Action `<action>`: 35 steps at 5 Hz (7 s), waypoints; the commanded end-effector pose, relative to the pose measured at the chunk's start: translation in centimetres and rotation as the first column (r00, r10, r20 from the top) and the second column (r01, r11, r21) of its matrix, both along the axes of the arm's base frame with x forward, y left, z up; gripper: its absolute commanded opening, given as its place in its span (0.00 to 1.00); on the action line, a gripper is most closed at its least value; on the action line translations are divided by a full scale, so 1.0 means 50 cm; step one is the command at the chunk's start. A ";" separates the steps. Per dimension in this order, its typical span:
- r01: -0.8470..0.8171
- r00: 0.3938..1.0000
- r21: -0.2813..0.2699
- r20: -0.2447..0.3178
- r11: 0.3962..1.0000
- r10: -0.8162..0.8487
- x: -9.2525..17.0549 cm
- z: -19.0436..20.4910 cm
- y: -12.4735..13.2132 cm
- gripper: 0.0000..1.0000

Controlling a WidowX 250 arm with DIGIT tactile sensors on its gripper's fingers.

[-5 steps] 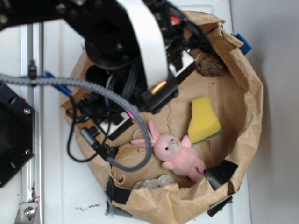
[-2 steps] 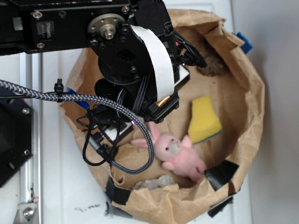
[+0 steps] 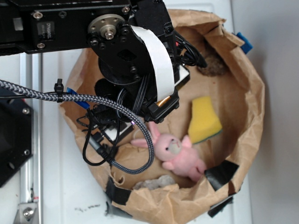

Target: Grab the green sponge.

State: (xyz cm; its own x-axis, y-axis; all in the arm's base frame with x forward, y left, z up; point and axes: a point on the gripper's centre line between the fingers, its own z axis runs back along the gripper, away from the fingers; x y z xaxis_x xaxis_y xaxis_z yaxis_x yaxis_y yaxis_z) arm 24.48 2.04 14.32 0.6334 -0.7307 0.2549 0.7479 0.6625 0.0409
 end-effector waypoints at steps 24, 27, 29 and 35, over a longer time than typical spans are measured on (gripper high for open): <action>0.280 0.954 0.172 0.059 0.944 -0.294 0.153 -0.139 0.003 1.00; 0.284 0.952 0.157 0.072 0.946 -0.298 0.169 -0.138 -0.008 1.00; 0.293 0.953 0.148 0.039 0.945 -0.302 0.183 -0.164 -0.016 1.00; -0.029 0.996 0.170 -0.080 0.985 0.043 0.054 -0.027 -0.071 0.00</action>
State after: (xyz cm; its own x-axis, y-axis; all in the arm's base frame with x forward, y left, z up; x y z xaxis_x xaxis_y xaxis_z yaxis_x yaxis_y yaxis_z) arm 26.74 -0.09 10.94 0.7045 -0.7092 0.0259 0.7082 0.7049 0.0392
